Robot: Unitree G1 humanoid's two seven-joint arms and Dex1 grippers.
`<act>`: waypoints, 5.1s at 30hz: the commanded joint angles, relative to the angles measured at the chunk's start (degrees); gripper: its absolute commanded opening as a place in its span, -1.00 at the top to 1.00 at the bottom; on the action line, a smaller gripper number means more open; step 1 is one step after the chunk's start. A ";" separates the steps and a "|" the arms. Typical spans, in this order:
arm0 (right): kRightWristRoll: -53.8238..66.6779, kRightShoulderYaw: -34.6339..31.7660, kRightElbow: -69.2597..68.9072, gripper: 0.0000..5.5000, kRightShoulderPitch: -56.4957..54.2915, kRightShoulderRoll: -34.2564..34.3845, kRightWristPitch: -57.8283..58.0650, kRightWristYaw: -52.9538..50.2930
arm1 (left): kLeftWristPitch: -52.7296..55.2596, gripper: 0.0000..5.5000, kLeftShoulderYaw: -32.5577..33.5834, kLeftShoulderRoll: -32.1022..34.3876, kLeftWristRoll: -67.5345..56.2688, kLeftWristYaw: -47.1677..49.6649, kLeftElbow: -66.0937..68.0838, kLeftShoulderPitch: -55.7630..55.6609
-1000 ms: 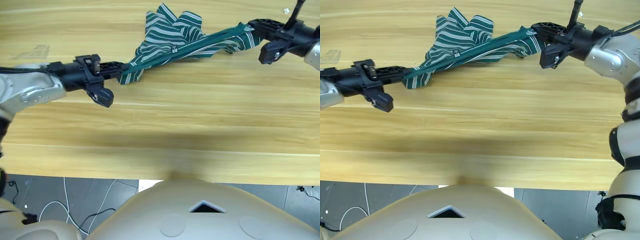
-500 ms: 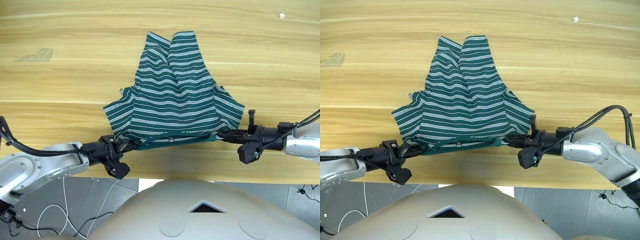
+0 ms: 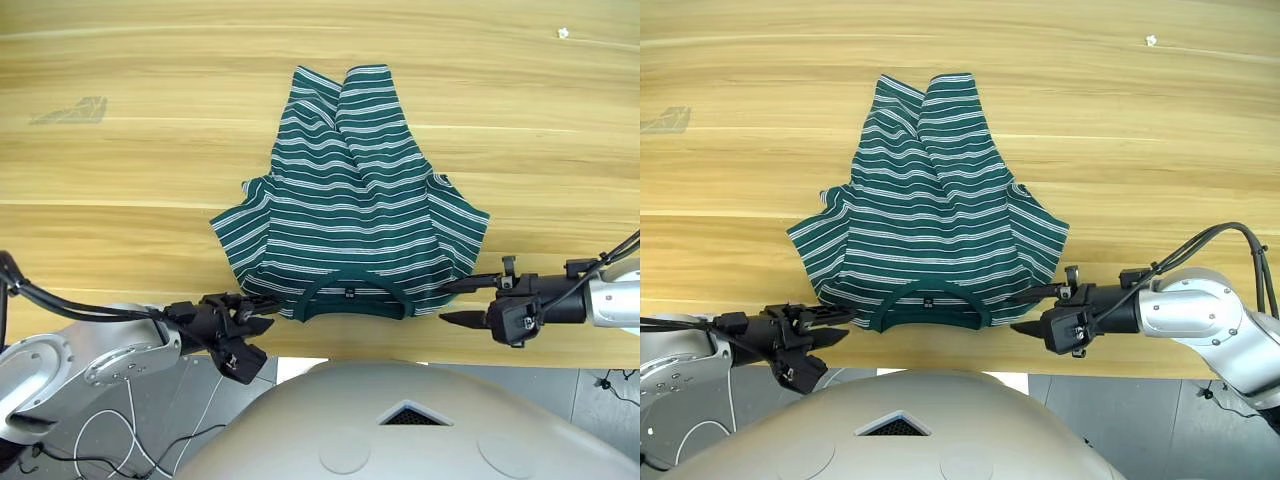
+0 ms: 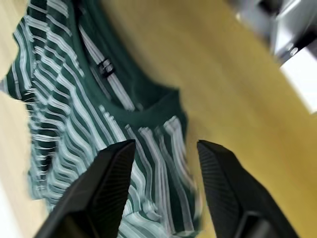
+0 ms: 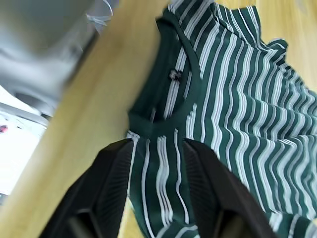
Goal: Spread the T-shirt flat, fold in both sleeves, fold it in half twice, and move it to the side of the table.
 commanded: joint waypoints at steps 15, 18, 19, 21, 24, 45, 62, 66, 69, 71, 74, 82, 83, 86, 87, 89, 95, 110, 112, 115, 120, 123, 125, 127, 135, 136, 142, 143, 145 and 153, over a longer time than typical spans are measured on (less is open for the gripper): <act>-46.88 16.48 82.34 0.05 -63.05 46.20 -18.48 -31.61 | 3.49 -0.26 -20.09 -49.74 10.89 17.77 78.16 -73.18; -51.87 19.48 93.53 0.05 -66.89 50.01 -18.88 -38.59 | 0.49 -0.26 -22.73 -53.96 14.05 22.44 89.94 -76.40; -52.96 20.24 96.36 0.05 -67.49 51.34 -18.83 -40.06 | -0.44 -0.26 -23.21 -54.88 14.86 23.96 93.21 -77.27; -55.16 21.90 101.43 0.05 -68.28 54.42 -18.30 -42.65 | -1.48 -0.26 -23.93 -56.40 16.29 27.01 99.77 -78.29; -57.38 23.42 105.53 0.05 -67.64 56.40 -18.02 -44.40 | -2.52 -0.26 -25.44 -57.75 18.22 30.00 106.04 -79.02; -55.84 20.27 105.80 0.05 -62.45 47.36 -22.97 -45.86 | -7.15 -0.26 -21.40 -51.85 15.18 31.30 106.37 -74.98; -50.29 13.38 86.26 0.05 -55.31 37.37 -29.84 -39.16 | -2.05 -0.26 -10.20 -39.08 9.90 20.42 63.31 -57.27; -50.85 12.62 85.95 0.05 -58.68 39.27 -28.78 -39.29 | -1.13 -0.26 -9.54 -42.69 10.28 22.85 67.23 -61.95; -51.74 13.38 86.58 0.05 -60.88 42.30 -28.40 -39.59 | -1.12 -0.26 -10.01 -46.04 10.81 25.34 72.27 -66.37; -51.97 13.59 86.70 0.05 -61.26 43.76 -28.54 -39.94 | -1.48 -0.26 -9.96 -47.11 11.22 27.15 74.11 -68.13; -51.21 13.33 86.11 0.05 -60.19 45.84 -29.37 -40.50 | -1.48 -0.26 -6.64 -46.55 9.69 30.71 71.50 -66.77; -57.15 19.48 101.16 0.05 -62.09 53.55 -23.14 -43.78 | 6.95 -0.26 10.95 -47.42 -2.20 35.98 46.46 -49.65; -58.12 20.32 102.90 0.05 -62.52 54.15 -21.77 -45.22 | 7.78 -0.26 11.55 -48.05 -3.08 35.70 43.94 -47.63; -58.69 21.01 105.73 0.05 -63.62 55.08 -19.98 -47.97 | 8.34 -0.26 11.91 -49.58 -4.39 35.41 40.28 -42.76; -58.40 20.80 105.98 0.05 -64.08 55.35 -20.19 -48.63 | 8.67 -0.26 12.07 -50.09 -4.78 35.41 39.96 -41.44; -57.92 20.56 106.10 0.05 -64.96 55.97 -20.91 -49.78 | 9.18 -0.26 11.73 -51.65 -5.35 35.42 40.39 -39.28; -57.27 19.87 105.15 0.05 -66.31 55.00 -23.32 -51.68 | 9.23 -0.26 10.82 -53.75 -4.43 36.05 40.04 -37.01; -33.94 -10.36 48.86 0.05 -46.65 36.92 -23.20 -49.64 | 14.57 -0.26 18.07 -75.78 -30.36 38.84 8.84 -0.33; -33.55 -11.65 45.42 0.05 -44.90 37.23 -21.10 -48.79 | 14.16 -0.26 17.84 -76.93 -34.01 36.65 11.14 2.55; -33.03 -13.40 41.17 0.05 -42.73 37.42 -18.71 -47.77 | 14.81 -0.26 17.18 -75.93 -38.03 30.90 15.43 7.40; -32.71 -16.43 36.28 0.05 -40.38 37.13 -16.33 -47.03 | 17.23 -0.26 19.48 -74.17 -37.80 30.32 17.73 7.45; -33.33 -16.65 34.46 0.05 -40.20 37.73 -15.57 -46.51 | 18.84 -0.26 19.45 -73.97 -37.04 30.43 18.19 7.73; -33.21 -16.78 33.94 0.05 -40.42 37.98 -15.29 -46.17 | 19.79 -0.26 19.11 -73.84 -36.39 30.35 18.20 8.06; -33.33 -16.90 33.48 0.05 -40.30 38.15 -15.14 -46.07 | 21.45 -0.26 18.31 -73.64 -35.50 30.46 18.81 7.82; -35.14 -16.17 32.45 0.05 -39.78 38.52 -14.92 -46.32 | 24.34 -0.03 17.55 -73.23 -34.86 30.01 19.34 5.63; -35.30 -16.17 32.47 0.05 -39.73 38.65 -14.98 -46.32 | 24.77 0.04 17.89 -73.39 -35.02 30.35 19.44 5.26; -35.76 -16.18 32.52 0.05 -39.14 39.24 -15.09 -46.35 | 26.00 0.38 18.35 -73.30 -34.12 31.57 20.50 2.44; -35.82 -16.18 32.51 0.05 -39.02 39.31 -15.10 -46.37 | 26.11 0.44 18.30 -73.24 -34.00 31.66 20.65 1.99; -36.06 -16.13 32.16 0.05 -38.72 39.36 -14.99 -46.27 | 25.88 0.54 18.00 -72.98 -33.50 31.49 20.97 1.22; -36.85 -15.83 32.30 0.05 -38.04 39.46 -14.86 -46.32 | 24.86 0.99 17.57 -73.13 -33.32 30.25 21.41 0.25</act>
